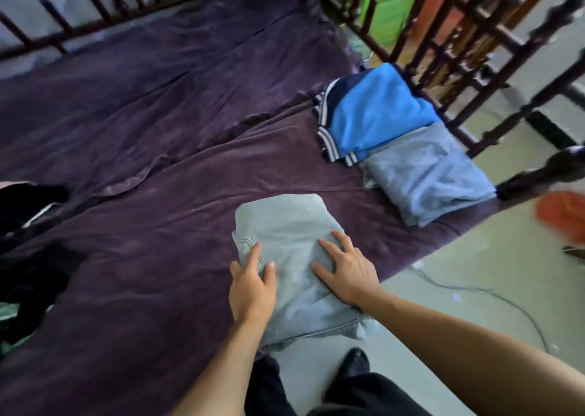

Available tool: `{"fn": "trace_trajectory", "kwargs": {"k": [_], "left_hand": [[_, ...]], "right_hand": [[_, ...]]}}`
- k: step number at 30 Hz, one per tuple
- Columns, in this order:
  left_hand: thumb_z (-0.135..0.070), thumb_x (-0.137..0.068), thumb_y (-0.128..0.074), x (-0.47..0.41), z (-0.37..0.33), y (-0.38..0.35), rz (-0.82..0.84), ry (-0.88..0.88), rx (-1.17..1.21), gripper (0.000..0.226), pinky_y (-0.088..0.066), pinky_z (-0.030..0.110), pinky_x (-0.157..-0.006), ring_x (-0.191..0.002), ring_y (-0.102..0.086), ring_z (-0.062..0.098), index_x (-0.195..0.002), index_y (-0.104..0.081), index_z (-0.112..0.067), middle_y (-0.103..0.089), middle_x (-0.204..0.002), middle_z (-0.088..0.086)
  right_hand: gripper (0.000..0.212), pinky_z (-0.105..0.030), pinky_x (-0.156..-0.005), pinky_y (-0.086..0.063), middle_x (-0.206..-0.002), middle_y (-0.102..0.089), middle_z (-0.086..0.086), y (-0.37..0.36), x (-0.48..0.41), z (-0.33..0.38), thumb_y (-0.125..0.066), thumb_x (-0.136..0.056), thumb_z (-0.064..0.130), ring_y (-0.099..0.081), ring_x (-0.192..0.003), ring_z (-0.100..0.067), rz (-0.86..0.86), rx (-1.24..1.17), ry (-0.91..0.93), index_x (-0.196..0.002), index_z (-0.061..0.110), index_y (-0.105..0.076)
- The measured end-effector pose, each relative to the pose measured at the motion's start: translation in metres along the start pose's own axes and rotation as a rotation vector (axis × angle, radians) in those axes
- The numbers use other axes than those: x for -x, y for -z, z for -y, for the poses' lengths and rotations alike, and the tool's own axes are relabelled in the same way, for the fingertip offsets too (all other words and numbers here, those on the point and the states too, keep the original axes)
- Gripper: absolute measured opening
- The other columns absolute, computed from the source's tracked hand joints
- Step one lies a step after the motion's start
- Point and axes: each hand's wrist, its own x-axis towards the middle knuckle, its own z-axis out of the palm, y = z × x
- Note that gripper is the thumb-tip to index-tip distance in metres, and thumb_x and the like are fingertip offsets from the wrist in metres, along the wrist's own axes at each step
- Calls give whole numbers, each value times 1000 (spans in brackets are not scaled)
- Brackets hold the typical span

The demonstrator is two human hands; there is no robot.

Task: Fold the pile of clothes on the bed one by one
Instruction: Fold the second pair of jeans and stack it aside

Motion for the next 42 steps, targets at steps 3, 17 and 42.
{"fn": "trace_trajectory", "kwargs": {"k": [3, 17, 42], "left_hand": [[-42, -91, -54, 20, -73, -32, 6, -83, 49, 48, -47, 34, -78, -94, -60, 32, -138, -43, -40, -45, -115, 8], [-33, -89, -59, -7, -315, -120, 186, -276, 230, 54, -38, 26, -90, -109, -54, 30, -141, -42, -34, -51, -116, 14], [-65, -92, -12, -172, -335, -328, 380, -678, -652, 69, 2, 55, -116, -145, 17, 27, -139, 29, -37, 20, -158, 9]], "right_hand": [[65, -38, -91, -47, -153, -19, 13, 59, 5, -63, -42, -81, 73, -49, -116, -26, -78, 6, -12, -140, 46, -35], [67, -39, -101, -44, -157, -19, 10, 268, -71, -240, -40, -82, 76, -44, -130, -25, -249, 184, -17, -142, 45, -35], [81, -60, -116, -4, -156, 24, 3, 174, -210, -356, -3, -76, 85, 22, -145, -26, 61, 369, -95, -145, 48, 16]]}}
